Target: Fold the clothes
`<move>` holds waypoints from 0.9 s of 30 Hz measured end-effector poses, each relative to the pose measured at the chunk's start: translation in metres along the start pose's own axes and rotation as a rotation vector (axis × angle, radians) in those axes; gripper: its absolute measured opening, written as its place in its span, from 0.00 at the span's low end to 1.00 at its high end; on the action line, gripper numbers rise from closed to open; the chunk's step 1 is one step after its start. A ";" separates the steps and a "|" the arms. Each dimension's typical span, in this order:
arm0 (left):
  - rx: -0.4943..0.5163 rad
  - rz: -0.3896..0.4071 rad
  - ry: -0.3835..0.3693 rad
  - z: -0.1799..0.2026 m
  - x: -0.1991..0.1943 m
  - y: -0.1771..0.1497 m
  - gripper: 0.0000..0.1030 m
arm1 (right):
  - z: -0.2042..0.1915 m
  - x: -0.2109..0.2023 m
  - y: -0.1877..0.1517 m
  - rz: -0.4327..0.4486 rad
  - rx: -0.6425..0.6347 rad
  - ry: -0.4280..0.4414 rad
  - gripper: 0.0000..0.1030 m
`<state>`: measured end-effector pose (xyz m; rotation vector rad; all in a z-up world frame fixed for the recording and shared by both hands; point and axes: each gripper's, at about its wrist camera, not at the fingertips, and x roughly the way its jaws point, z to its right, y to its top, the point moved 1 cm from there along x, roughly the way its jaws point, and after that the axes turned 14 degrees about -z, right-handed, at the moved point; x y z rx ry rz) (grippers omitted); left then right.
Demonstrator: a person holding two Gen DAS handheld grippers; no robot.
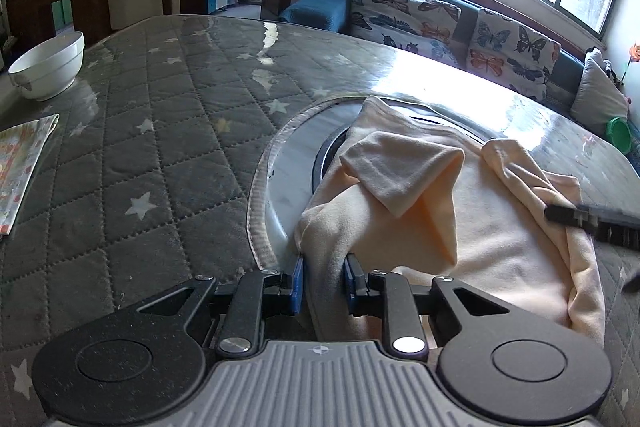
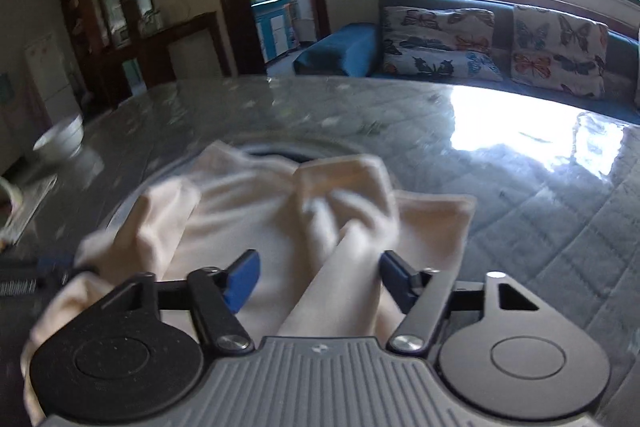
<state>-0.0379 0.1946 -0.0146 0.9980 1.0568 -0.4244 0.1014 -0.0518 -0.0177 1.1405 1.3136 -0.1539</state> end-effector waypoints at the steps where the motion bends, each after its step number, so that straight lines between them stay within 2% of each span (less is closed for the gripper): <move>1: 0.000 0.000 0.000 0.000 0.000 0.000 0.24 | 0.005 0.001 0.006 0.002 0.007 -0.006 0.53; 6: 0.020 0.003 0.012 0.005 0.002 0.000 0.26 | 0.022 0.020 0.036 -0.008 0.054 -0.026 0.40; 11: 0.036 0.000 0.015 0.007 0.003 0.000 0.29 | 0.025 0.047 0.060 -0.043 0.051 -0.049 0.32; 13: 0.042 -0.001 0.017 0.008 0.004 0.000 0.29 | 0.024 0.057 0.064 -0.057 0.046 -0.062 0.32; 16: 0.045 -0.002 0.018 0.009 0.005 0.000 0.31 | 0.021 0.066 0.066 -0.059 0.037 -0.073 0.22; 18: 0.047 -0.003 0.020 0.010 0.005 0.001 0.32 | 0.018 0.067 0.064 -0.049 0.030 -0.081 0.10; 19: 0.048 -0.003 0.021 0.010 0.005 0.001 0.33 | 0.017 0.065 0.063 -0.042 0.025 -0.085 0.07; 23: 0.050 -0.005 0.024 0.012 0.006 0.002 0.36 | 0.014 0.054 0.063 -0.009 0.002 -0.106 0.03; 26: 0.033 -0.007 0.051 0.011 0.004 0.005 0.54 | 0.013 0.039 0.063 0.023 -0.007 -0.121 0.03; 27: 0.032 -0.005 0.055 0.010 0.003 0.005 0.54 | 0.014 0.035 0.062 0.031 -0.007 -0.123 0.03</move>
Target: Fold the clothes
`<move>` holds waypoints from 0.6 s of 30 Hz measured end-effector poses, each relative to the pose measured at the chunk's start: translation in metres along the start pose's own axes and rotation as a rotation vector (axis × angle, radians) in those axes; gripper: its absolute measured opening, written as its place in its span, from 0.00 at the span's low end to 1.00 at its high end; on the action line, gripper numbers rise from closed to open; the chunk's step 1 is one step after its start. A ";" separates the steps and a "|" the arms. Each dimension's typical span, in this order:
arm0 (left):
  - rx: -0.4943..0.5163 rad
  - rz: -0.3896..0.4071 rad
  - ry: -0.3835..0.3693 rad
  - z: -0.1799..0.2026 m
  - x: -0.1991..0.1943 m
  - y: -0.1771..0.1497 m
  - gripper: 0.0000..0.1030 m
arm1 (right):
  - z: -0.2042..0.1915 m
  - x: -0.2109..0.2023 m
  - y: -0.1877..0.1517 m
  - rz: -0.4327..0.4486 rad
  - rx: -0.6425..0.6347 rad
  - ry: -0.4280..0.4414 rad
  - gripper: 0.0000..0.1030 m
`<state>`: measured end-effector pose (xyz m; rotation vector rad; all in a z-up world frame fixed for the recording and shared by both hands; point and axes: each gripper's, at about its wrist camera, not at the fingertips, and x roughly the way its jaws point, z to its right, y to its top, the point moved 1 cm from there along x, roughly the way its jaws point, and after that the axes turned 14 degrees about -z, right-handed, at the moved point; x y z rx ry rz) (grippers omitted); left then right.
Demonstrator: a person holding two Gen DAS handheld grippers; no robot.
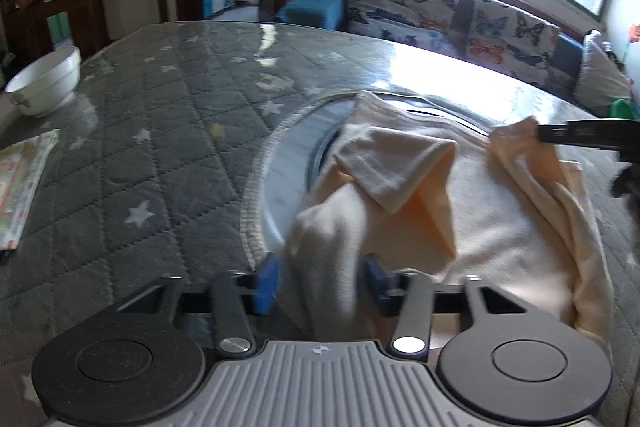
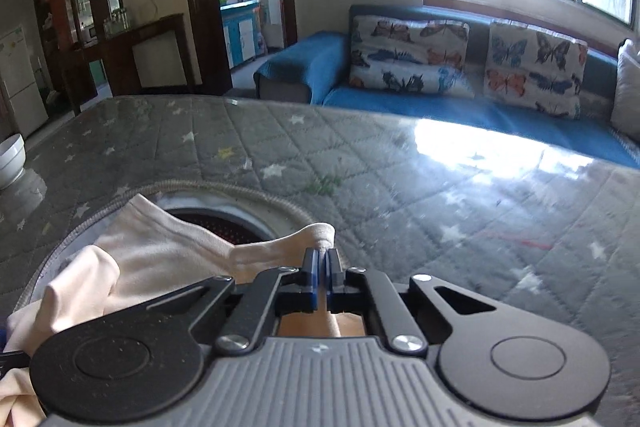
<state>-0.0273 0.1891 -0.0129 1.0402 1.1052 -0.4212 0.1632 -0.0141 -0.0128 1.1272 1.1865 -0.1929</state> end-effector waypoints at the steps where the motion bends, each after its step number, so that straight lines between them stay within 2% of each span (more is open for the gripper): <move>1: -0.001 0.003 -0.002 -0.001 -0.002 0.001 0.54 | 0.002 -0.009 -0.001 0.012 0.000 -0.007 0.03; 5: 0.007 0.051 -0.024 -0.002 -0.021 0.001 0.60 | 0.012 -0.040 -0.007 0.057 -0.009 -0.043 0.02; 8: 0.053 0.082 -0.057 0.008 -0.035 -0.004 0.62 | 0.021 -0.062 -0.014 0.087 -0.012 -0.082 0.02; 13: 0.201 0.099 -0.164 0.041 -0.052 -0.020 0.62 | 0.037 -0.097 -0.034 0.111 -0.006 -0.150 0.02; 18: 0.413 0.101 -0.307 0.083 -0.062 -0.047 0.62 | 0.055 -0.126 -0.065 0.113 0.007 -0.222 0.02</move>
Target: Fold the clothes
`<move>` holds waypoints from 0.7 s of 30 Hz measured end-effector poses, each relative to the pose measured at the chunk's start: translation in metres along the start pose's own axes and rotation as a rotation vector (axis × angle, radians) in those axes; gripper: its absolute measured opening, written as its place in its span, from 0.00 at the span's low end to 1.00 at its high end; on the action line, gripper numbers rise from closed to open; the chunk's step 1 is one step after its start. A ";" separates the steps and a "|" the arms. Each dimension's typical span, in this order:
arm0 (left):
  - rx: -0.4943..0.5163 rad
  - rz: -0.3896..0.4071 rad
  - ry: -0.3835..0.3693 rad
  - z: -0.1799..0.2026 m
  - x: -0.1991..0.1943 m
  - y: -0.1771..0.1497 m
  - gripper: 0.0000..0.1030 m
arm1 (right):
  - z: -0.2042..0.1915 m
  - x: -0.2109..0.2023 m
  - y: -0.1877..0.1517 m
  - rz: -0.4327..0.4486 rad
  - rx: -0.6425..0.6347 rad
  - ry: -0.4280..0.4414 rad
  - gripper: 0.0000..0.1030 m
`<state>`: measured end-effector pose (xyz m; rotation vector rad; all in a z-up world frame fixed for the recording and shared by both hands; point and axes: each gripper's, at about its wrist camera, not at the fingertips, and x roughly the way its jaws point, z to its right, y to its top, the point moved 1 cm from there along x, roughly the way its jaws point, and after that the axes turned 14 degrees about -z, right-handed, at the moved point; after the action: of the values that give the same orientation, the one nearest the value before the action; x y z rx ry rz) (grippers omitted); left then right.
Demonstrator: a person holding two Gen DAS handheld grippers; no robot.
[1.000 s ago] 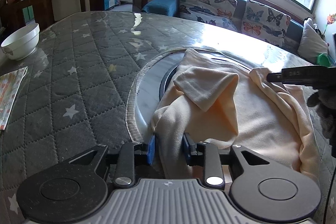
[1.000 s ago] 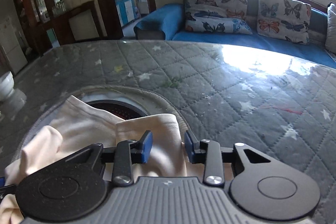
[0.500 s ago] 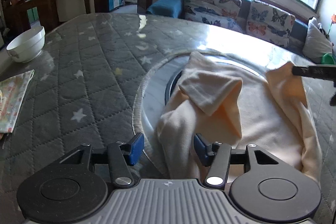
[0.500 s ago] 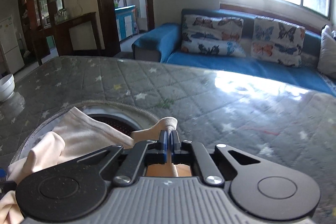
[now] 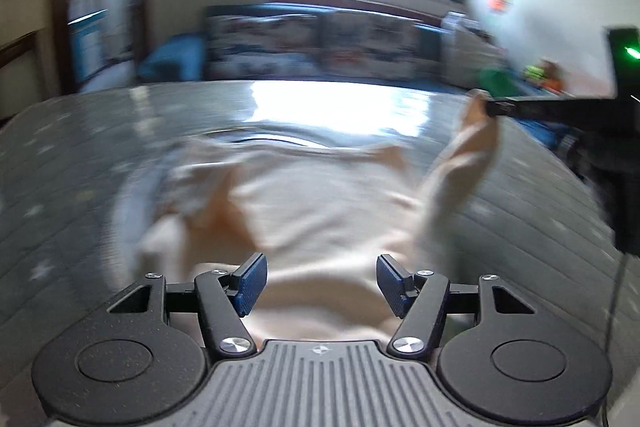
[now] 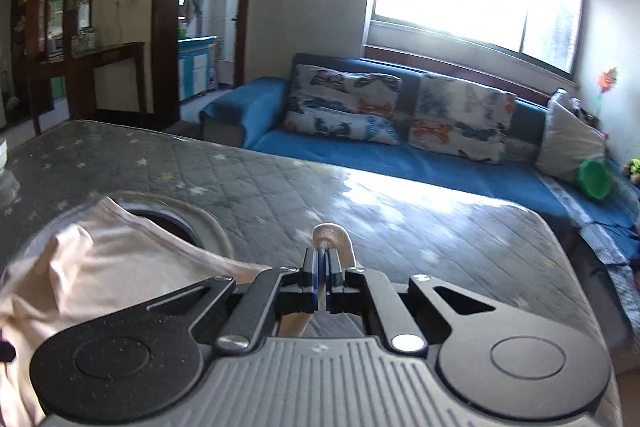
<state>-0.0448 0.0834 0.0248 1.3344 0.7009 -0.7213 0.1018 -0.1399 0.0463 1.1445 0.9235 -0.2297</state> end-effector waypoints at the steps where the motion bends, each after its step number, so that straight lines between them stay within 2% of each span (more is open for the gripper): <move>1: 0.048 0.000 -0.028 0.011 0.002 -0.002 0.62 | 0.005 -0.004 -0.006 -0.002 0.003 -0.013 0.02; 4: 0.196 -0.002 -0.068 0.042 0.007 -0.009 0.62 | 0.021 -0.015 -0.023 -0.014 0.029 -0.039 0.02; 8: 0.325 -0.013 -0.079 0.070 0.019 -0.018 0.61 | 0.035 -0.021 -0.047 -0.039 0.066 -0.062 0.02; 16: 0.454 -0.038 -0.087 0.090 0.039 -0.032 0.56 | 0.049 -0.015 -0.086 -0.083 0.132 -0.059 0.02; 21: 0.490 -0.080 -0.071 0.088 0.056 -0.037 0.46 | 0.052 -0.011 -0.103 -0.106 0.162 -0.051 0.02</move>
<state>-0.0371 -0.0105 -0.0326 1.7205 0.5392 -1.0452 0.0609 -0.2325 -0.0101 1.2339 0.9336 -0.4243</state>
